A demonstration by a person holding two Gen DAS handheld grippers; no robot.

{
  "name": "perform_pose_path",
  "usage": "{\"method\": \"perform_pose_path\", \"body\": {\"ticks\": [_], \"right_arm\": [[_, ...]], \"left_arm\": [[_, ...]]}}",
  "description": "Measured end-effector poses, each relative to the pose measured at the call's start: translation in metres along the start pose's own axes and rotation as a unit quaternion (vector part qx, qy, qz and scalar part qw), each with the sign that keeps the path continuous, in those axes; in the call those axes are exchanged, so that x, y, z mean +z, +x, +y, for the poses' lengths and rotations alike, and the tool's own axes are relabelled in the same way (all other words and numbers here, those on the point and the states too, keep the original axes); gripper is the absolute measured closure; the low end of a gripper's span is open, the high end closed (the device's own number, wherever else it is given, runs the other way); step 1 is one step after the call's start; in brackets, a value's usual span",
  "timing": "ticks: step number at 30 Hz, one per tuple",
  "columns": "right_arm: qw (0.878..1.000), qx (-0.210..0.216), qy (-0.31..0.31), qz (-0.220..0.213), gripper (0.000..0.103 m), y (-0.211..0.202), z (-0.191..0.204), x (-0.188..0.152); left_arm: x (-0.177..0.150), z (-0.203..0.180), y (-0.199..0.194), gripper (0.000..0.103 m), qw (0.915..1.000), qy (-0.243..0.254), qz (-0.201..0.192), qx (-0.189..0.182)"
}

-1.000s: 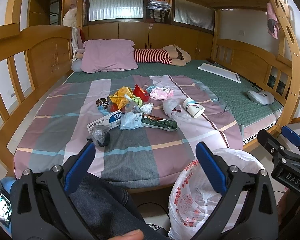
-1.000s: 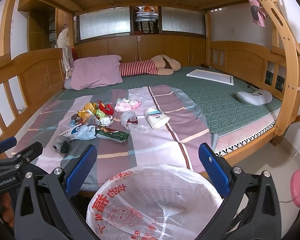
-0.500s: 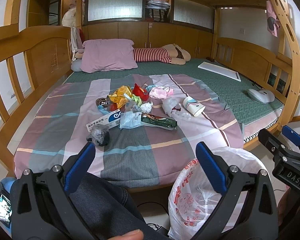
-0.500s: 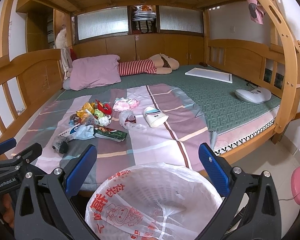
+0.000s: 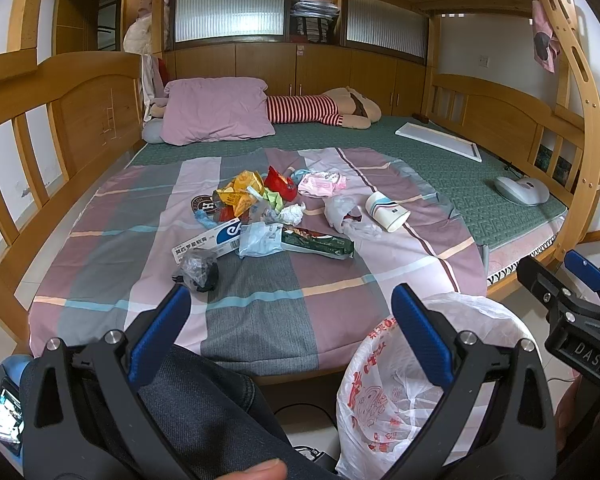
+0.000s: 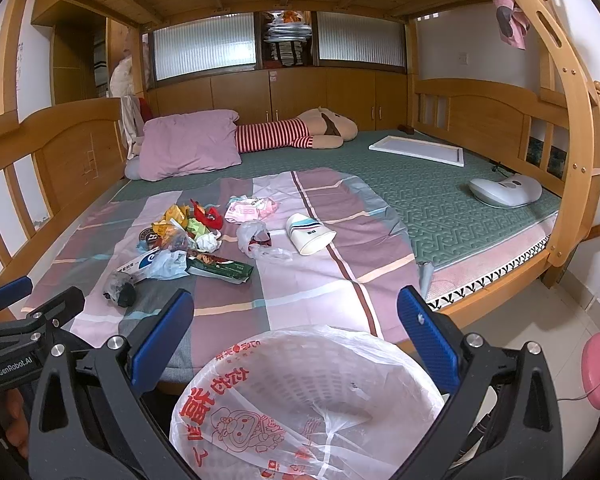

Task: Collect trash

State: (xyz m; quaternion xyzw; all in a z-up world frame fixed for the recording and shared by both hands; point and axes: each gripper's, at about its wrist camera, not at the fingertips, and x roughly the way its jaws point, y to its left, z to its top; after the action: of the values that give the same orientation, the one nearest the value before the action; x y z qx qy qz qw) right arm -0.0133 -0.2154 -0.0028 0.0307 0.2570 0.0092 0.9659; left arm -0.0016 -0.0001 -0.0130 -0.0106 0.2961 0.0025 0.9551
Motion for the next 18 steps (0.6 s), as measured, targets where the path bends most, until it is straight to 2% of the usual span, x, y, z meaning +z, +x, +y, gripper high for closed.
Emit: {"method": "perform_pose_path", "body": {"ticks": [18], "right_arm": [[1.000, 0.000, 0.001, 0.000, 0.003, 0.0001, -0.0006, -0.0007]], "left_arm": [[-0.0002, -0.0007, -0.0001, 0.003, 1.0000, 0.000, 0.001, 0.000]]}}
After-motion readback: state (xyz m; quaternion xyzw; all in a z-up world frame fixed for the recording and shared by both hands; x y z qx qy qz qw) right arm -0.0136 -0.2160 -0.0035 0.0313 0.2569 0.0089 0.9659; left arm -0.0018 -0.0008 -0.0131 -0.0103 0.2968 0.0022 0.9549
